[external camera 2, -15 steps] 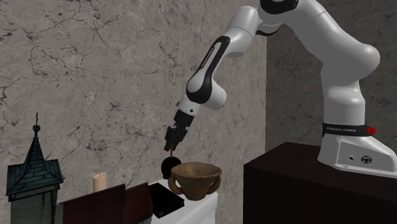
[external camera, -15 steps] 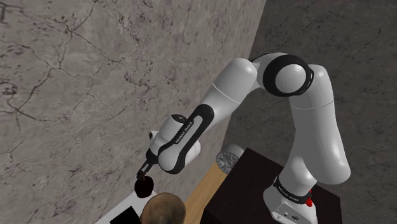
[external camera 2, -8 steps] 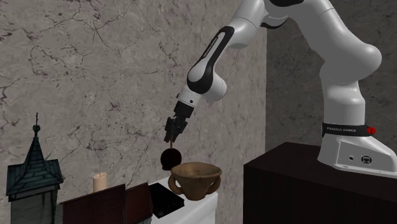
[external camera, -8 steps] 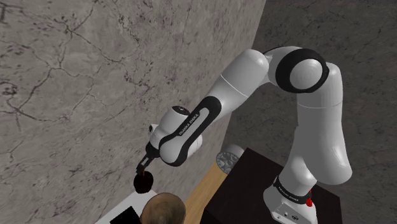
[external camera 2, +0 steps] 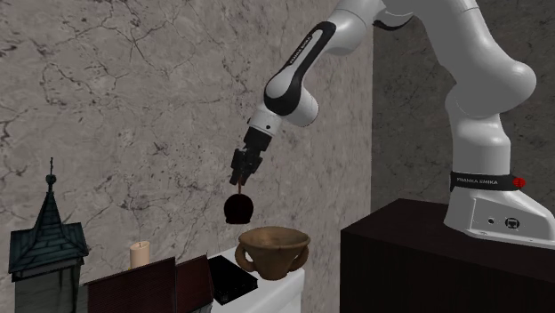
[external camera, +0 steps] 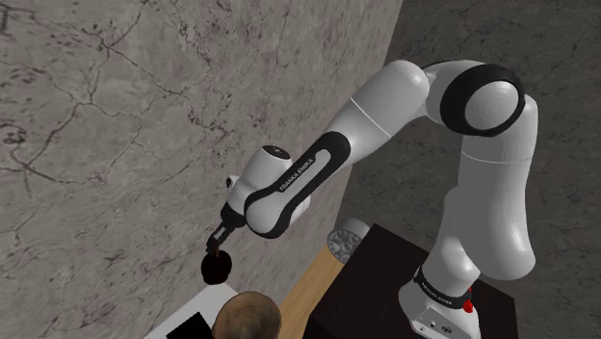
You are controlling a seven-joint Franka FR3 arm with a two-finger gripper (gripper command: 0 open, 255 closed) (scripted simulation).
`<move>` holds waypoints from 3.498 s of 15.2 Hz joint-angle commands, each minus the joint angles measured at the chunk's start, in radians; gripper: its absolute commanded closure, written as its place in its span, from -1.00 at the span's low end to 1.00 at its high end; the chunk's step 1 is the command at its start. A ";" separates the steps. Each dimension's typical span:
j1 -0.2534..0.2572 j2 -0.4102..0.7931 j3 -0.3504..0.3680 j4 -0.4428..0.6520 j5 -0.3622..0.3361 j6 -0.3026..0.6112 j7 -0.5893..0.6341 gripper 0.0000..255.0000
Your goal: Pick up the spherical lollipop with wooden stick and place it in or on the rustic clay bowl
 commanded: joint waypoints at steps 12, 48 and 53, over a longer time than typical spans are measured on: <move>0.057 -0.149 -0.078 0.003 -0.092 -0.152 0.101 1.00; 0.146 -0.310 0.055 -0.404 -0.533 0.119 0.736 1.00; 0.211 -0.261 -0.034 -0.399 -0.648 0.164 0.828 1.00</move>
